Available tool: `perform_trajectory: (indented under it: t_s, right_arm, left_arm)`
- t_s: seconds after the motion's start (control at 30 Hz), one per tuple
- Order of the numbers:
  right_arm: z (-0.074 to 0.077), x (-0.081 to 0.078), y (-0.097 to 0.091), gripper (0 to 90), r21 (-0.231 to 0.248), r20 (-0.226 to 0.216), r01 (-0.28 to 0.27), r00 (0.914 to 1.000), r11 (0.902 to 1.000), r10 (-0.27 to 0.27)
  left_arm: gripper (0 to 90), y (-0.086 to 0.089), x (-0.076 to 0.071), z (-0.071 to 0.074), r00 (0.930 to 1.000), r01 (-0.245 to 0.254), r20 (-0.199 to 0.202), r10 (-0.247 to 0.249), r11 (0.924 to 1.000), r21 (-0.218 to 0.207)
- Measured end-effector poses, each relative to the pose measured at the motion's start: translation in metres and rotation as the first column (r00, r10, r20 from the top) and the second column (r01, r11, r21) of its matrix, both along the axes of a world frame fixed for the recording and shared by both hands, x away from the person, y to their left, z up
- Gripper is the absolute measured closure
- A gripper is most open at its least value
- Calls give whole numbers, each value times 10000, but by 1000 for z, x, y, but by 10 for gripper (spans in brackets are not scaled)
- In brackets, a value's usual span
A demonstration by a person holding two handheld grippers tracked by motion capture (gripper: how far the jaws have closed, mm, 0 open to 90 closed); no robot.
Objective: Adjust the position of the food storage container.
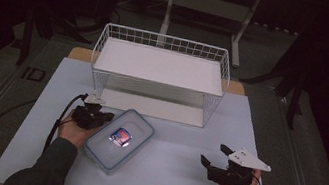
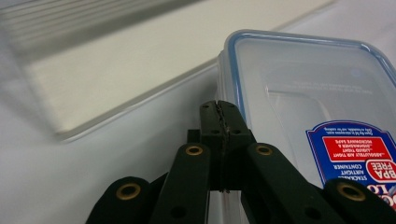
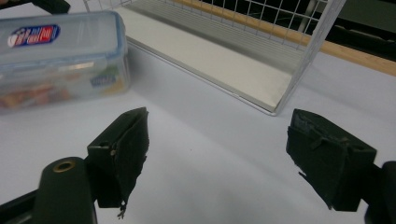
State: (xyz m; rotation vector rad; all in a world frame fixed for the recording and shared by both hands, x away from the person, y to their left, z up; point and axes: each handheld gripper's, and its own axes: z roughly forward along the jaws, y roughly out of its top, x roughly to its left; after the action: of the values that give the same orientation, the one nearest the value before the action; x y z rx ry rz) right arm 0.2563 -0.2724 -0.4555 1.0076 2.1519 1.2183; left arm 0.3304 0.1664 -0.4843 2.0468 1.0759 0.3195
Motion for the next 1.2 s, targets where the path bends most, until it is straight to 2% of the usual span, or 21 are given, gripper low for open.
perform_trajectory:
  t_s: [0.03, 0.07, 0.1, 0.17, 0.2, 0.27, 0.33, 0.4, 0.47, 0.53, 0.57, 0.63, 0.67, 0.7, 0.77, 0.87, 0.9, 0.97, 1.0, 1.07, 1.2]
  right_arm:
    - [0, 0, 0, 208, 6, -4, 5, 10000, 10000, -5]
    - [0, 0, 0, 208, 1, -4, 0, 10000, 10000, 0]
    - [0, 0, 0, 208, -3, -6, -1, 10000, 10000, 1]
    - [0, 0, 0, 208, -2, -23, -2, 10000, 10000, 2]
    - [0, 0, 0, 208, -2, -23, -2, 10000, 10000, 2]
    - [-1, 0, 0, 208, -43, -8, -13, 10000, 10000, 13]
    - [-1, 0, 1, 208, -52, -12, -20, 10000, 10000, 20]
    - [-1, 0, 1, 208, -55, -9, -17, 10000, 10000, 17]
    - [-1, 0, -1, 208, -17, -4, 20, 10000, 10000, -20]
    - [-1, 0, -2, 208, 29, -5, 41, 10000, 10000, -41]
    - [-1, 1, -2, 208, 22, -20, 48, 10000, 10000, -48]
    - [-1, 1, -2, 208, 21, -33, 50, 10000, 10000, -50]
    - [-2, 1, -2, 208, 8, -45, 25, 10000, 10000, -25]
    - [-2, 1, -1, 209, 2, -29, 11, 10000, 10000, -11]
    - [-1, 0, 0, 209, -10, -42, -5, 10000, 10000, 5]
    - [-1, 0, 1, 209, -59, -15, -69, 10000, 10000, 69]
    - [-2, 0, 1, 209, -57, -15, -66, 10000, 10000, 66]
    - [-2, 0, 1, 209, -45, -31, -41, 10000, 10000, 41]
    - [-2, 1, 0, 209, -48, -38, -31, 10000, 10000, 31]
    - [-2, 1, 0, 209, -42, -41, -37, 10000, 10000, 37]
    - [-2, 0, 0, 209, -53, -33, -38, 10000, 10000, 38]
  left_arm:
    - [900, 0, 0, 0, 10000, 0, 0, 0, 10000, 0]
    - [900, -11, -2, -1, 9997, 244, -12, -244, 9997, -79]
    - [900, -11, -2, -1, 9997, 244, -12, -244, 9997, -79]
    - [900, -28, -6, -2, 9977, 683, 5, -683, 9975, -206]
    - [900, -28, -6, -2, 9977, 683, 5, -683, 9975, -206]
    - [900, -44, -9, -4, 9941, 1086, 13, -1086, 9931, -450]
    - [900, -51, -10, -3, 9921, 1251, 61, -1250, 9916, -333]
    - [899, -53, -10, -2, 9925, 1221, 70, -1220, 9922, -233]
    - [898, -50, -14, 5, 9933, 1149, 224, -1137, 9914, -624]
    - [898, -48, -16, 9, 9930, 1158, 335, -1136, 9906, -724]
    - [898, -44, -23, 17, 9907, 1318, 479, -1277, 9868, -941]
    - [898, -44, -23, 17, 9907, 1318, 479, -1277, 9868, -941]
    - [897, -42, -36, 26, 9847, 1665, 696, -1598, 9805, -1040]
    - [897, -42, -36, 26, 9847, 1665, 696, -1598, 9805, -1040]
    - [897, -40, -48, 33, 9783, 1991, 811, -1906, 9732, -1150]
    - [897, -40, -56, 34, 9751, 2162, 787, -2074, 9679, -1284]
    - [897, -42, -64, 34, 9714, 2332, 780, -2243, 9630, -1349]
    - [897, -45, -70, 32, 9666, 2534, 729, -2456, 9583, -1323]
    - [896, -45, -70, 32, 9666, 2534, 729, -2456, 9583, -1323]
    - [896, -51, -79, 27, 9581, 2853, 613, -2800, 9521, -1100]
    - [896, -60, -91, 18, 9486, 3165, 376, -3142, 9420, -1121]
